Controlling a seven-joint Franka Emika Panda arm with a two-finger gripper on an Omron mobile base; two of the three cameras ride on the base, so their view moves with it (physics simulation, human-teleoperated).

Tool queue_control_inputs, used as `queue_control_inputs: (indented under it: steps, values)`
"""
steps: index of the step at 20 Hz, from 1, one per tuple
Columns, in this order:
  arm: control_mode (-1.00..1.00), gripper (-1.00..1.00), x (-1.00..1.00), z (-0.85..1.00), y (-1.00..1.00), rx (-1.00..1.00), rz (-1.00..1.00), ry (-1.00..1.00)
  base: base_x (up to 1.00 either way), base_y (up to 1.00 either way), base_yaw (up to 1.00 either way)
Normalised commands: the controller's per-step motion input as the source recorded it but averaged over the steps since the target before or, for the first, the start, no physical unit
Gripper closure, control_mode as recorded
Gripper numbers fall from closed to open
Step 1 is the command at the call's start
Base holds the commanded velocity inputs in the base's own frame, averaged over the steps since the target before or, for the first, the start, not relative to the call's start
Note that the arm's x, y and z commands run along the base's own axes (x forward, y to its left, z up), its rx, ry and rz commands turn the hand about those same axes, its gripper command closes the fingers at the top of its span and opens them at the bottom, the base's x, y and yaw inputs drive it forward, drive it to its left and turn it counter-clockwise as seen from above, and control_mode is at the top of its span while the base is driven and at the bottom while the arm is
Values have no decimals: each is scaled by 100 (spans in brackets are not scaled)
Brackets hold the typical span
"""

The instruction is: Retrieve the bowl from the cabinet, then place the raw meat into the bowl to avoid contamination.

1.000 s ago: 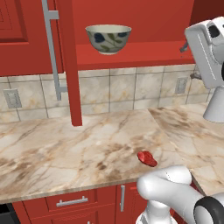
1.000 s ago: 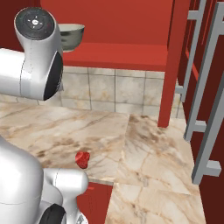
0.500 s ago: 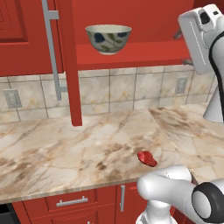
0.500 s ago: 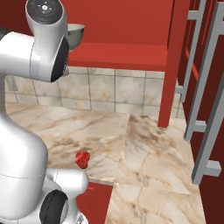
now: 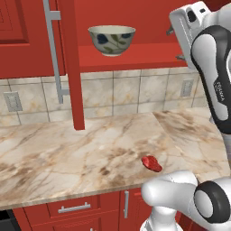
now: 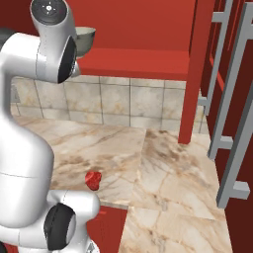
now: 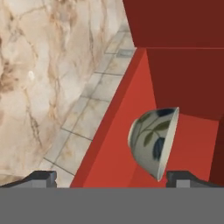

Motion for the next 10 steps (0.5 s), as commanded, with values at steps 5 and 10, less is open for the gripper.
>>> queue_control_inputs:
  steps: [5, 10]
  values:
    - [-100, -100, 38, 0, 9, 0, -3, -3, 0, 0, 0]
    - [-100, -100, 49, 0, 22, 0, -3, 1, 0, 0, 0]
